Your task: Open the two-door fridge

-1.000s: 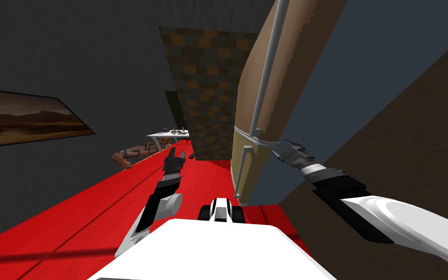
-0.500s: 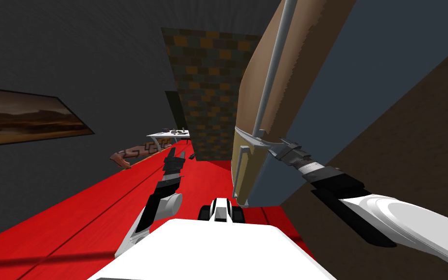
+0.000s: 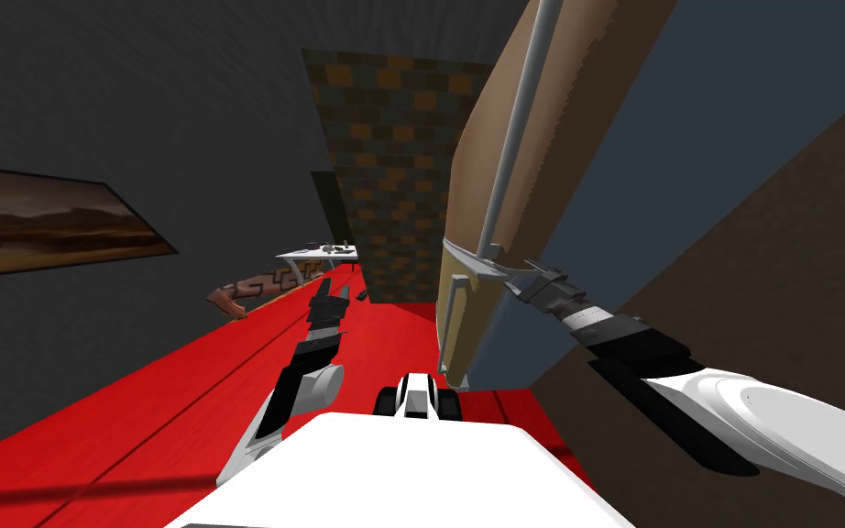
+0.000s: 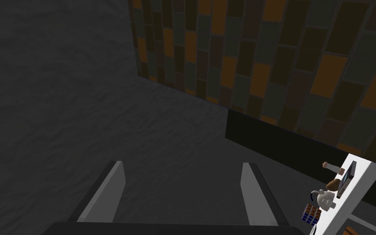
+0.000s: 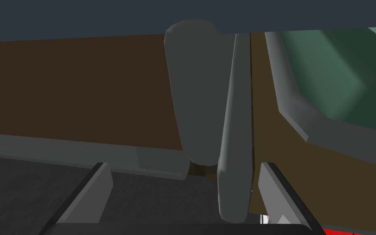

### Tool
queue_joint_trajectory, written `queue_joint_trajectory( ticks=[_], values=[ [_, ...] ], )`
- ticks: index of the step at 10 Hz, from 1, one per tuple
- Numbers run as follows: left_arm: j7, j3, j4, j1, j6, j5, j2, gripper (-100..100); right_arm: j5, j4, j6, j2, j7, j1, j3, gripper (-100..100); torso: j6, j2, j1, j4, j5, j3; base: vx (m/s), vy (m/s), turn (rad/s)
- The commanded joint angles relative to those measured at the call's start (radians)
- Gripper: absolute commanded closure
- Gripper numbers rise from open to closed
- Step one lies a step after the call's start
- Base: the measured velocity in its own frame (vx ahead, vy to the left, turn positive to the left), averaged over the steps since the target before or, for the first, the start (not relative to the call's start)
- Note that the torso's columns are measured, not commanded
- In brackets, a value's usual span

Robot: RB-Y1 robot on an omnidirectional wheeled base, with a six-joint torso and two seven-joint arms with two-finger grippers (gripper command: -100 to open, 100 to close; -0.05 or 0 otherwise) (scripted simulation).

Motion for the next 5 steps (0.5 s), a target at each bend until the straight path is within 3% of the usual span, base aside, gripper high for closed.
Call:
queue_joint_trajectory(
  ticks=[1,2,5],
  values=[
    [0.000,0.000,0.000,0.000,0.000,0.000,0.000,0,0.000,-0.001,-0.001,-0.001,0.001,0.003,0.004,-100,0.004,0.003,-0.002,-0.003,-0.004,0.003,-0.031,-0.005,-0.046],
    [0.000,0.000,0.000,0.000,0.000,0.000,0.000,0,-0.001,-0.002,-0.003,0.000,0.000,0.006,0.007,100,0.007,0.006,-0.008,-0.005,-0.009,0.007,-0.030,0.003,-0.037],
    [0.000,0.000,0.000,0.000,0.000,0.000,0.000,0,-0.012,0.052,0.011,-0.003,-0.001,0.015,-0.004,100,0.007,0.011,0.002,0.001,-0.003,0.010,0.027,0.216,-0.063]
  ],
)
